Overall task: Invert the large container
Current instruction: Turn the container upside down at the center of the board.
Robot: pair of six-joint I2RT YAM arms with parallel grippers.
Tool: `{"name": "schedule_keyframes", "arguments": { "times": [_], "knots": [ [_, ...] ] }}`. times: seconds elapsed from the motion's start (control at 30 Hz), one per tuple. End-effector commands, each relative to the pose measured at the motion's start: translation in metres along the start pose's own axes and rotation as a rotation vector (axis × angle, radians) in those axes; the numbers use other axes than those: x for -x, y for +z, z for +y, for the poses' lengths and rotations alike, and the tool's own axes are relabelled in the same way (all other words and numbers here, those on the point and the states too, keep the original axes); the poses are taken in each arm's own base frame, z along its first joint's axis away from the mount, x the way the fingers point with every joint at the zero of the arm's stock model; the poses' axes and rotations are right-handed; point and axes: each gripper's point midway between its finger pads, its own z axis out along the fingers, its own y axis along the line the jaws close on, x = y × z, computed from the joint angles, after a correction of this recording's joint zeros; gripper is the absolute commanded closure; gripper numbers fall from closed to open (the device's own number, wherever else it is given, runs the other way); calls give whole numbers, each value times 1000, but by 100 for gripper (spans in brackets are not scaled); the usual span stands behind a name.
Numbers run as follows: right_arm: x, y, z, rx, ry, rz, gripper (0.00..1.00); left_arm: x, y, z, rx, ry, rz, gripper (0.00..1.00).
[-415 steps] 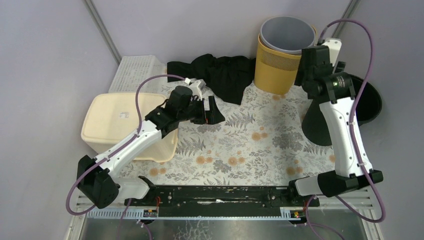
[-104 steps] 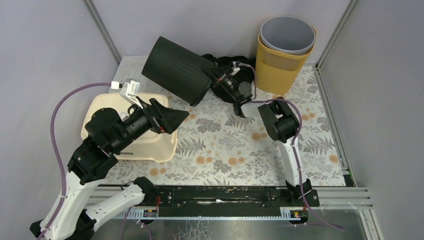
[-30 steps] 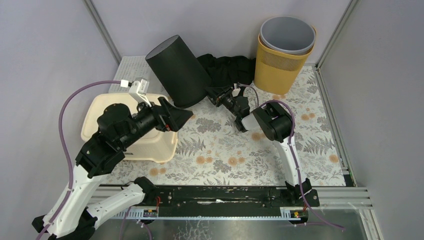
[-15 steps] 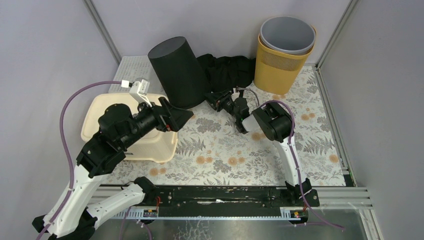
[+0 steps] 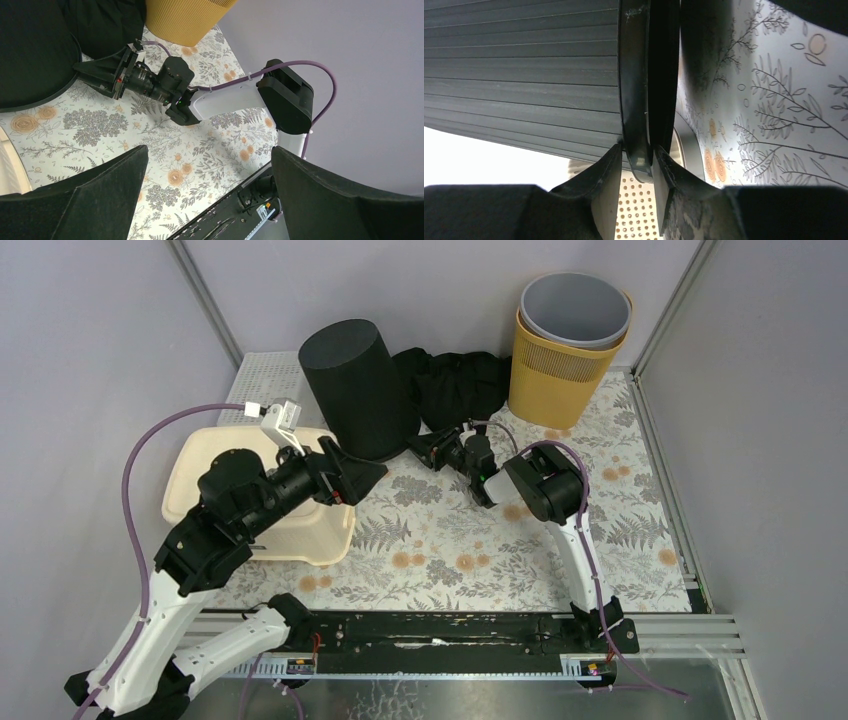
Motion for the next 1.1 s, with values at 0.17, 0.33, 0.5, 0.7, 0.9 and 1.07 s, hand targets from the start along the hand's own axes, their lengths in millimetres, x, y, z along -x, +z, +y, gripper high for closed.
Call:
{"name": "schedule_keyframes", "arguments": {
  "times": [0.17,0.33,0.5,0.7,0.9,1.07],
  "knots": [
    [-13,8,3,-31,-62,56,58,9,1,-11,-49,4,-35,0],
    [-17,11,-2,-71,-78,87,56,8,2,-11,-52,5,-28,0],
    [-22,14,-11,-131,-91,137,43,5,3,-10,-51,2,-21,0],
    [-30,16,-24,-196,-98,199,37,4,4,-10,-51,-4,-17,0],
    [-41,12,-28,-200,-92,271,33,1,4,-8,-46,-8,-15,0],
    [-50,1,-19,-183,-122,320,29,-1,4,-6,-43,-9,-14,0]
  ]
}}
